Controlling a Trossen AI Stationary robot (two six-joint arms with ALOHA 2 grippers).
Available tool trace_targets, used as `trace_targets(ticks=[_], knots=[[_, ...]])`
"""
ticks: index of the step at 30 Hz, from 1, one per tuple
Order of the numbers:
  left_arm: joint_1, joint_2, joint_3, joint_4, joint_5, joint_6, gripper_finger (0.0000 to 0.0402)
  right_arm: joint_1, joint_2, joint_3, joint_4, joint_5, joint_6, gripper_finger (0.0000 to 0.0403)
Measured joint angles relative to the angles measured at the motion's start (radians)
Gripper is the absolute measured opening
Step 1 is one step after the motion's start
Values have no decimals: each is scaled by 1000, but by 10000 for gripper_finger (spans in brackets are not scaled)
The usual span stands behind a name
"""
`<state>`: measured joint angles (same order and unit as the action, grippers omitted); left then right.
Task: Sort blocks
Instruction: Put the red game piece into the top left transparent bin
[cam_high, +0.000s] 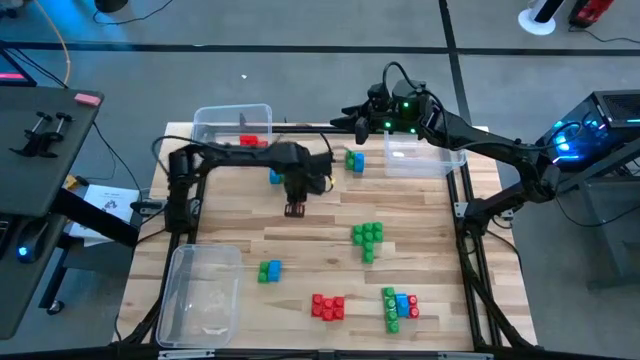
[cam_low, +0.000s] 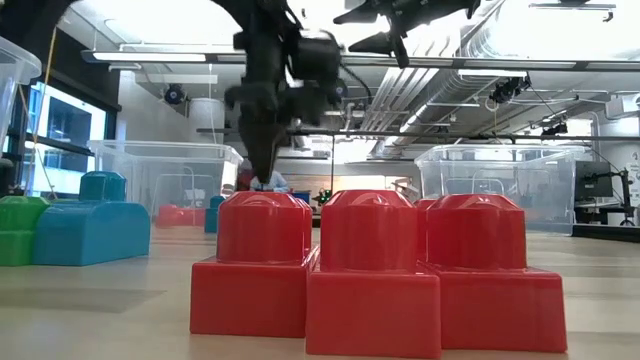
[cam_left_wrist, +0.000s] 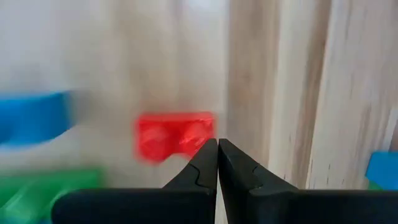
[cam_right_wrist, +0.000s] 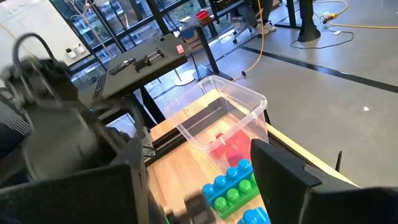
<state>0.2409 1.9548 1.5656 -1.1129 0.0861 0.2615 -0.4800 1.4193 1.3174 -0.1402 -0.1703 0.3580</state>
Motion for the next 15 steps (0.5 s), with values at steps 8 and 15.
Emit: trace_targets(ticks=[8,15], knots=[[19,-219,-181,228,-50,-576,0,-3,0,0,-3,-3,0,172],[-60,-326,-409,339,-191,-956,43,-26,0,0,-31,-3,3,172]])
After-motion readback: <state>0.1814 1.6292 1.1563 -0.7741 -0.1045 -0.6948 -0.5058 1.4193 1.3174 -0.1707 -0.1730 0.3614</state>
